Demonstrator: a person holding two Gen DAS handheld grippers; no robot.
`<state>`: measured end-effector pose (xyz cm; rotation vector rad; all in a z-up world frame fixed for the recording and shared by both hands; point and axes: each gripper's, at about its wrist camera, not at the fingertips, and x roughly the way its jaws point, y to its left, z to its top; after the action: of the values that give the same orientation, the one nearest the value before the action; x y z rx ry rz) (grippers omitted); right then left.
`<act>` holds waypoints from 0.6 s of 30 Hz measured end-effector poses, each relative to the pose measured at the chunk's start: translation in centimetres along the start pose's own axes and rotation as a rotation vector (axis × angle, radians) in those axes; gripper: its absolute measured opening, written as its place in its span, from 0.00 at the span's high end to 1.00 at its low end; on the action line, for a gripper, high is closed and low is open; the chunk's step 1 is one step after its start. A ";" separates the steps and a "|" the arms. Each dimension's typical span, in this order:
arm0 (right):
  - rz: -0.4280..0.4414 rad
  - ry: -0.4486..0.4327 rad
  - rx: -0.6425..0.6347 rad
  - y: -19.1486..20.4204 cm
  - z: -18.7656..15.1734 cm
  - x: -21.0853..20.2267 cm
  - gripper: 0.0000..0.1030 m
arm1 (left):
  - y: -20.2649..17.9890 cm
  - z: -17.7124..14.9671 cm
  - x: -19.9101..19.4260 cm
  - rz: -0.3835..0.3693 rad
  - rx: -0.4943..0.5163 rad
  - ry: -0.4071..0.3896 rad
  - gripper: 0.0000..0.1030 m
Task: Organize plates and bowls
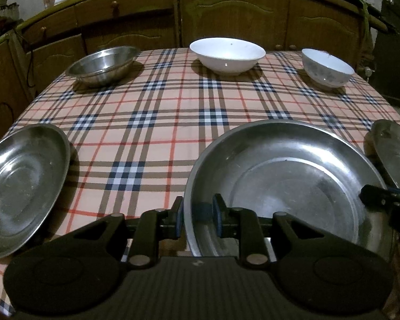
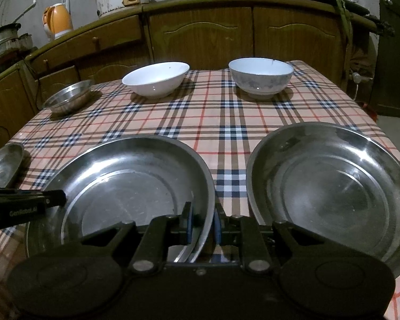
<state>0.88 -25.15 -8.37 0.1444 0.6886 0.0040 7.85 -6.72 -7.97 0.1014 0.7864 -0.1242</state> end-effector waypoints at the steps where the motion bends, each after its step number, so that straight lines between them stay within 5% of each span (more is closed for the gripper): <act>1: 0.000 0.000 0.001 0.0 0.0 0.0 0.79 | 0.0 0.0 0.0 0.001 0.000 -0.002 0.77; 16: -0.001 -0.002 0.002 0.1 0.2 -0.1 0.78 | 0.3 0.0 -0.4 0.001 -0.008 -0.013 0.75; 18: -0.007 -0.012 0.000 0.2 0.3 -0.5 0.72 | 0.3 0.1 -0.6 0.004 -0.011 -0.019 0.73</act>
<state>0.65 -25.05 -7.81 0.1415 0.6774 -0.0034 7.55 -6.38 -7.44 0.0912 0.7679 -0.1166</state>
